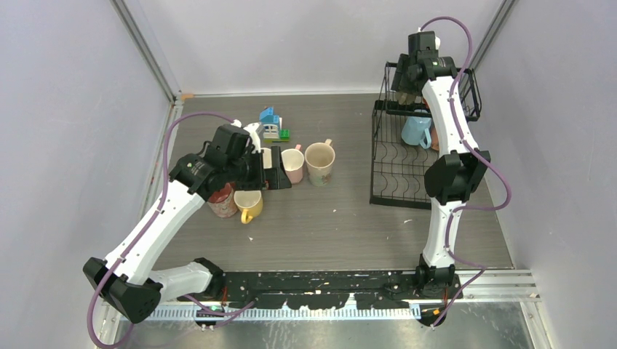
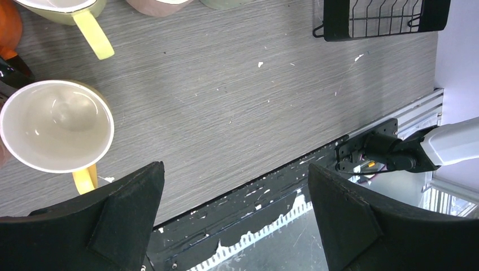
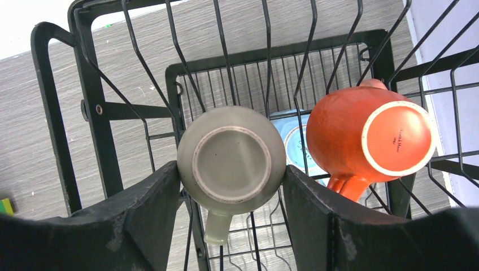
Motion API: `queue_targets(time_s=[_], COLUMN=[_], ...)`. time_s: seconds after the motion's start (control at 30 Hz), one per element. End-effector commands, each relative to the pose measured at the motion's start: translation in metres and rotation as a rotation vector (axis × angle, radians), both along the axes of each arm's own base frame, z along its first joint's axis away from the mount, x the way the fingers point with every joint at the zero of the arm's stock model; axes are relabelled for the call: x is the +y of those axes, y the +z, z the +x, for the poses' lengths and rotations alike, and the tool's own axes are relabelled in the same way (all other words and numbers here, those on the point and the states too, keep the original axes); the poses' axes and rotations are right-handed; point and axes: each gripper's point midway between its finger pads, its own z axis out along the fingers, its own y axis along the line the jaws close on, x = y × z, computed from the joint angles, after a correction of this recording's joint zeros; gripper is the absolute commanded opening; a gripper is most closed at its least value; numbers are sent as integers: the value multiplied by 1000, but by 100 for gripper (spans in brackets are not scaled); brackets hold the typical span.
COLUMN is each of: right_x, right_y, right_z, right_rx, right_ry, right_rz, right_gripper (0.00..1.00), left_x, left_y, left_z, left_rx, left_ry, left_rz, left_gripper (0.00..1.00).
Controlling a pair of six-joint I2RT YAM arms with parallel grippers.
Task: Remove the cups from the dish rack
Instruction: Unload the cup from the dish rack.
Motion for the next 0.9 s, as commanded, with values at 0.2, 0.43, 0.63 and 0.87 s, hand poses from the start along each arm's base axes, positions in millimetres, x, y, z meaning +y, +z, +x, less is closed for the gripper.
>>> queue_targets(time_s=[0.2,0.43,0.63,0.87], right_x=[2,-8,-14,-14], right_y=[46,81,102,124], right_z=[-5,-9,-17,-29], right_rx=[-111,-209,-261,-308], right_ry=[-14,-45,-60,-60], right_rz=[45,80,97,121], right_gripper=[46,38,36,35], left_x=[-9,-13,-16,-20], left_y=[12,11,12,24], left_z=[2,3,4,8], left_rx=[-23,-18,-19,-50], left_ry=[-12,-13,-10,-3], left_rz=[-52,-69,-94,-125], left_gripper=[100,100,100,100])
